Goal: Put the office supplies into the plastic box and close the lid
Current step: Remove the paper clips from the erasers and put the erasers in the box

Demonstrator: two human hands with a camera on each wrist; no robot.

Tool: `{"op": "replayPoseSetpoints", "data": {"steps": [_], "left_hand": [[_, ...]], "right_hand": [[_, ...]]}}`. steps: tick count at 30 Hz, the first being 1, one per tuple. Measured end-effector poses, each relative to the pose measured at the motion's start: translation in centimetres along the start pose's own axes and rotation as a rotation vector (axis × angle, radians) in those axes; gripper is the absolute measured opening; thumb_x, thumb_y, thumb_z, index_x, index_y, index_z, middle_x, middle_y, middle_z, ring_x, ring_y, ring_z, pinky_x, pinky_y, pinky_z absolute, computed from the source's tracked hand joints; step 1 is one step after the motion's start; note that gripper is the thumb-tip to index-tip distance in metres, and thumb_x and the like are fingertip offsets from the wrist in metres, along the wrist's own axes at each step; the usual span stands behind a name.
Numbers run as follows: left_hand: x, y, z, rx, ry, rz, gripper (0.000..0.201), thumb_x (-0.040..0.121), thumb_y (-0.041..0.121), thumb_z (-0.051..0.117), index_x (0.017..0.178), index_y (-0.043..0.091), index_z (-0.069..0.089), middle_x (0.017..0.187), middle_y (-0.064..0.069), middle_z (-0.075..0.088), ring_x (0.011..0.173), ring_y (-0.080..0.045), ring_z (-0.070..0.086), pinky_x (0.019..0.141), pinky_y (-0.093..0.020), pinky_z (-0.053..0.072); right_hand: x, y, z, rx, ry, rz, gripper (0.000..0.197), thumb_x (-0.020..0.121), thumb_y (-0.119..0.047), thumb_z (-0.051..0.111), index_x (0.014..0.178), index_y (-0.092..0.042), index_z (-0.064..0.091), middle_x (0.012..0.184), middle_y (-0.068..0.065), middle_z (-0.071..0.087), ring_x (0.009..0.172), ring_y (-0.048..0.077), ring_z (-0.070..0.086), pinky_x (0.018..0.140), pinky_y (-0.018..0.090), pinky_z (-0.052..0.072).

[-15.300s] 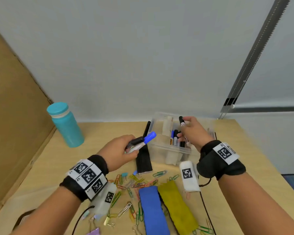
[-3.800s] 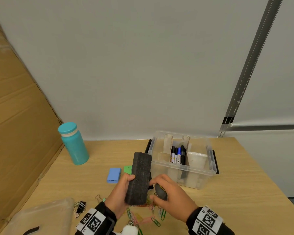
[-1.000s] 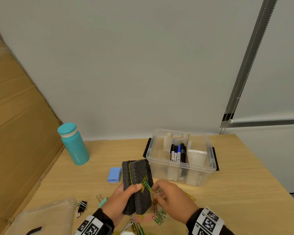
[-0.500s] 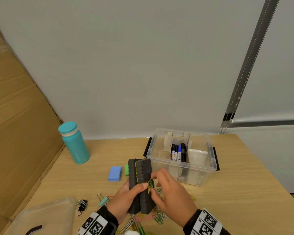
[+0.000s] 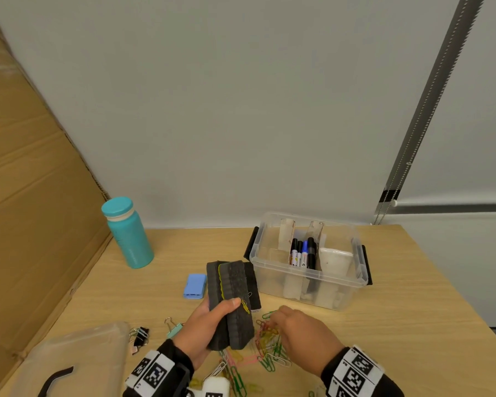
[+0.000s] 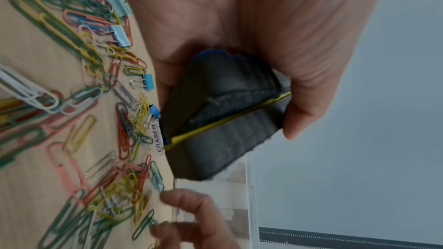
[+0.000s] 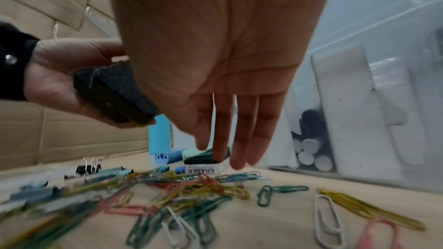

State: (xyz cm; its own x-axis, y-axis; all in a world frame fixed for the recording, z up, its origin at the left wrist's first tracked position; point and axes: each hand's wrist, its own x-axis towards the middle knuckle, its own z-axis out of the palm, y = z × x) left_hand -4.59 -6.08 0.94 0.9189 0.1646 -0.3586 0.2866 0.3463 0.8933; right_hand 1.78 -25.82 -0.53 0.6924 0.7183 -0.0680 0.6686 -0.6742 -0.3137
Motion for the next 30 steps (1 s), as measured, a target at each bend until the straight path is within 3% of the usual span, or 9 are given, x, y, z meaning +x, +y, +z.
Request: {"op": "replayPoseSetpoints", "data": {"steps": [3, 6, 10, 16, 19, 21, 23, 25, 30], "left_hand": [[-0.2, -0.1, 0.2, 0.008, -0.014, -0.001, 0.057, 0.07, 0.025, 0.076, 0.123, 0.018, 0.055, 0.109, -0.01, 0.072, 0.102, -0.029, 0.068, 0.087, -0.042, 0.054], [-0.5, -0.2, 0.8, 0.013, -0.049, -0.003, 0.056, 0.074, 0.023, 0.077, 0.125, 0.017, 0.054, 0.111, -0.012, 0.071, 0.104, -0.031, 0.067, 0.088, -0.043, 0.054], [-0.8, -0.1, 1.1, -0.011, -0.09, -0.004, 0.054, 0.076, 0.021, 0.075, 0.126, 0.017, 0.054, 0.112, -0.014, 0.07, 0.104, -0.032, 0.066, 0.082, -0.042, 0.056], [-1.3, 0.5, 0.6, -0.052, -0.066, 0.023, 0.052, 0.073, 0.022, 0.067, 0.123, 0.014, 0.056, 0.109, -0.01, 0.072, 0.1, -0.026, 0.069, 0.078, -0.035, 0.056], [-1.2, 0.9, 0.2, -0.08, -0.045, 0.019, 0.051, 0.072, 0.023, 0.067, 0.121, 0.016, 0.057, 0.108, -0.008, 0.073, 0.102, -0.025, 0.068, 0.085, -0.039, 0.054], [-1.1, 1.0, -0.1, -0.106, -0.041, 0.005, 0.051, 0.072, 0.022, 0.066, 0.121, 0.013, 0.057, 0.11, -0.011, 0.072, 0.105, -0.029, 0.066, 0.09, -0.044, 0.052], [-1.1, 1.0, -0.3, -0.129, -0.027, -0.004, 0.051, 0.072, 0.021, 0.066, 0.122, 0.012, 0.056, 0.113, -0.014, 0.07, 0.108, -0.032, 0.064, 0.092, -0.048, 0.05], [-1.2, 1.0, -0.6, -0.141, -0.003, -0.004, 0.05, 0.073, 0.021, 0.065, 0.121, 0.013, 0.056, 0.115, -0.016, 0.068, 0.108, -0.033, 0.063, 0.089, -0.047, 0.051], [-1.4, 0.6, -2.2, -0.145, 0.094, 0.006, 0.048, 0.073, 0.022, 0.07, 0.119, 0.013, 0.057, 0.113, -0.019, 0.067, 0.104, -0.034, 0.063, 0.083, -0.044, 0.052]], "right_hand": [[0.2, -0.7, -0.5, 0.19, 0.198, -0.097, 0.023, 0.097, -0.025, 0.042, 0.118, -0.029, 0.047, 0.118, -0.014, 0.049, 0.095, 0.006, 0.055, 0.08, 0.026, 0.047], [0.7, -2.2, -0.9, 0.36, 0.268, -0.136, 0.022, 0.095, -0.036, 0.047, 0.117, -0.03, 0.046, 0.109, -0.021, 0.045, 0.088, -0.005, 0.051, 0.078, 0.013, 0.045], [1.6, -2.8, -0.7, 0.46, 0.335, -0.126, 0.009, 0.092, -0.025, 0.052, 0.101, -0.028, 0.049, 0.095, -0.014, 0.049, 0.077, 0.005, 0.053, 0.066, 0.012, 0.042], [1.3, -1.9, -0.7, 0.434, 0.199, -0.1, 0.008, 0.081, -0.019, 0.055, 0.084, -0.024, 0.05, 0.077, -0.012, 0.048, 0.065, 0.007, 0.048, 0.062, 0.021, 0.043], [0.9, -1.1, -0.2, 0.252, 0.085, -0.025, 0.008, 0.082, -0.017, 0.052, 0.088, -0.022, 0.052, 0.08, -0.012, 0.048, 0.069, 0.007, 0.046, 0.06, 0.02, 0.038], [0.6, -0.7, 0.0, 0.142, 0.016, 0.013, 0.012, 0.085, -0.015, 0.047, 0.093, -0.021, 0.055, 0.092, -0.008, 0.054, 0.078, 0.012, 0.05, 0.06, 0.019, 0.035], [0.4, -0.5, 0.1, 0.071, -0.012, 0.035, 0.018, 0.088, -0.015, 0.043, 0.098, -0.02, 0.057, 0.104, -0.004, 0.056, 0.088, 0.016, 0.053, 0.066, 0.024, 0.039], [0.5, -0.4, -0.2, 0.068, 0.008, 0.061, 0.02, 0.091, -0.017, 0.041, 0.102, -0.021, 0.057, 0.107, -0.004, 0.056, 0.095, 0.017, 0.055, 0.072, 0.029, 0.042], [1.8, -0.9, -0.7, 0.08, 0.101, 0.071, 0.015, 0.093, -0.024, 0.046, 0.104, -0.021, 0.055, 0.107, -0.004, 0.052, 0.095, 0.014, 0.052, 0.072, 0.022, 0.039]]}}
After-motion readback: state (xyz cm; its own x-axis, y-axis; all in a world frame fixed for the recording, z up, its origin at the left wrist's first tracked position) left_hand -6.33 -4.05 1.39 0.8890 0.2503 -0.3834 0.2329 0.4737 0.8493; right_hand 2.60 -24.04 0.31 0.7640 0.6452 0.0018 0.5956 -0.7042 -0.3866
